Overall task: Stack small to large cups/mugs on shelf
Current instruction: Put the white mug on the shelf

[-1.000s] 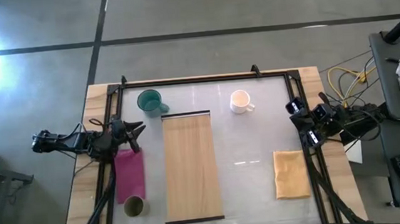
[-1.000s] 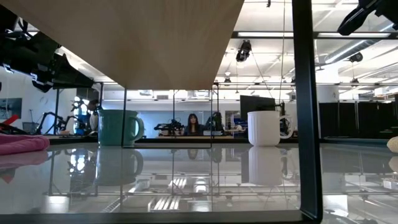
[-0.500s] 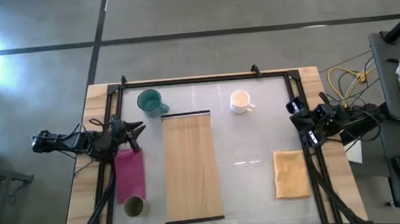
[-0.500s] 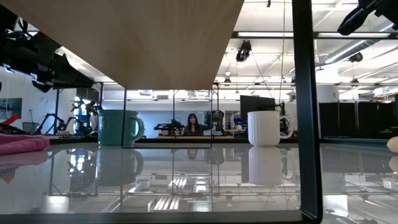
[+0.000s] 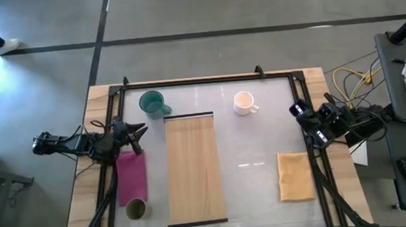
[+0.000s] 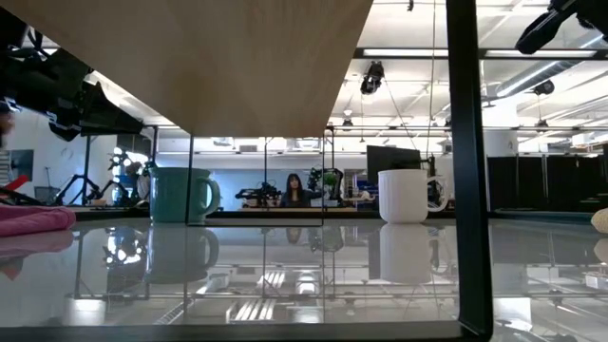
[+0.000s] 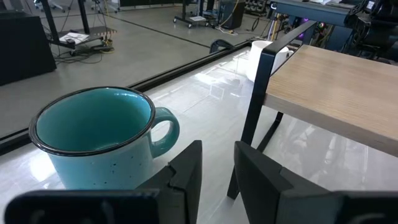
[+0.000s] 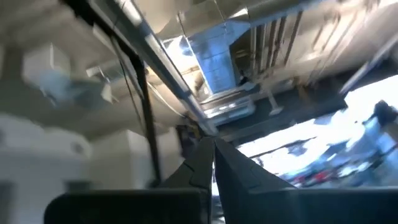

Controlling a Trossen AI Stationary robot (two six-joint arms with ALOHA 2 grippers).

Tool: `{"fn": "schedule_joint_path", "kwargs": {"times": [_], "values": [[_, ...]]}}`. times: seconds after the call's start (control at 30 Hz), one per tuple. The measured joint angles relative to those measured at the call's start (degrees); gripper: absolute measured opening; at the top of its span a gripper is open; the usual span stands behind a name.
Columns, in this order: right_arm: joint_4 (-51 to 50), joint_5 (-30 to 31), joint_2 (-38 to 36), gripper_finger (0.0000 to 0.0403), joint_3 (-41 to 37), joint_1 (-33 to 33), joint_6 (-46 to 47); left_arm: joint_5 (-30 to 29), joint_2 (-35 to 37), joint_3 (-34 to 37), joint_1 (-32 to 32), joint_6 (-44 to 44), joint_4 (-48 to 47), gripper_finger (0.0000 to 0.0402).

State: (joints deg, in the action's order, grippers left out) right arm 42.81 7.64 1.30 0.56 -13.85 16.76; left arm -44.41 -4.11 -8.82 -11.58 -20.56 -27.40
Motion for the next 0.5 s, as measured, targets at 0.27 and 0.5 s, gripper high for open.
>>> {"fn": "schedule_joint_path", "kwargs": {"times": [0.27, 0.5], "values": [[0.49, 5.83, 0.35, 0.0009, 0.0, 0.07, 14.93, -0.01, 0.0, 0.0, 0.0, 0.0, 0.0, 0.008], [3.01, 5.92, 0.35, 0.0009, 0.02, 0.02, 20.57, 0.01, 0.01, 0.0, -0.01, -0.02, 0.0, 0.008]]}}
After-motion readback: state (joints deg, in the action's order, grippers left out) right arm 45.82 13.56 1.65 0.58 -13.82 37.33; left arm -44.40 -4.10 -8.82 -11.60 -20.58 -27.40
